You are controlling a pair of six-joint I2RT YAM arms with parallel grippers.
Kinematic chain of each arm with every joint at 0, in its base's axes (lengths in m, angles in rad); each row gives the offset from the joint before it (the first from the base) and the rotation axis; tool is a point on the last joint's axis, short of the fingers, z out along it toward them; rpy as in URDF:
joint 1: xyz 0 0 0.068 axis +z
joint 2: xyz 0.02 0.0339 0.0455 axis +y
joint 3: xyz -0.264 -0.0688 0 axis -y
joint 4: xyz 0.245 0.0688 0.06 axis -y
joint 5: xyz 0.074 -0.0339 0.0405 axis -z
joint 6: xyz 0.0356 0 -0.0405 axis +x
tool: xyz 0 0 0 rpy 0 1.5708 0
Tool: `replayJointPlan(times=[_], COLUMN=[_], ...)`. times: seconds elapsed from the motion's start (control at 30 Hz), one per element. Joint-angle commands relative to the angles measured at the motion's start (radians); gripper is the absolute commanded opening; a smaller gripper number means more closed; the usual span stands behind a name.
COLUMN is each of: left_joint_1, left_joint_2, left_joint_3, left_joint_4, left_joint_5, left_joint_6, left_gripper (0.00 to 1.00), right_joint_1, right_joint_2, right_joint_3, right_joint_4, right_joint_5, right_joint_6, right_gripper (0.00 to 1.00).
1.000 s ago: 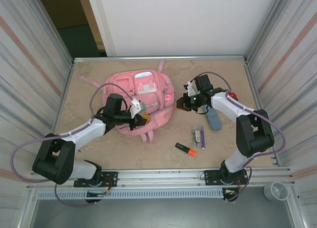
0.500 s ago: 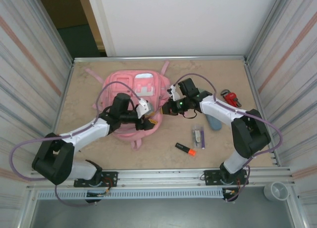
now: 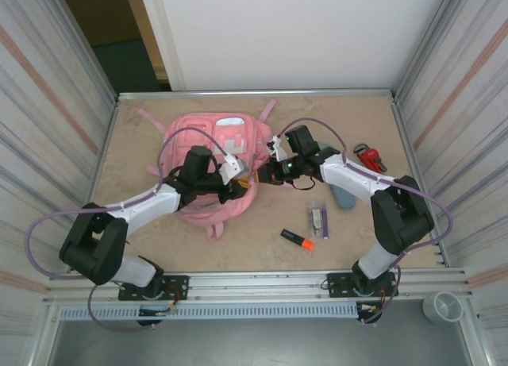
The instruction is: Pack the student bag
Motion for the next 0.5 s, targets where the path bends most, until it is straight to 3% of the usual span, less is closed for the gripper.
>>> replayJointPlan(times=[0.0,0.07,0.27,0.47], left_joint_1=[0.020,0.034,0.068,0.071], left_joint_2=[0.018,0.012,-0.088,-0.110], left_joint_3=[-0.004,-0.002,-0.063,-0.093], left_joint_4=[-0.006,-0.005,0.070,0.090], left_joint_5=[0.037,0.047,0.063,0.080], left_joint_6=[-0.031,-0.041,-0.116,-0.118], left_gripper=[0.13,0.00,0.00,0.00], right_joint_1=[-0.039,-0.067,-0.194,-0.248], right_joint_2=[-0.089,-0.097,-0.021,0.081], right_joint_3=[0.010,0.002,0.047,0.126], right_joint_4=[0.104,0.087,-0.151,-0.149], right_joint_5=[-0.087,-0.083,0.123,0.239], right_joint_6=[0.018,0.000,-0.125,-0.150], right_gripper=[0.00,0.00,0.00,0.00])
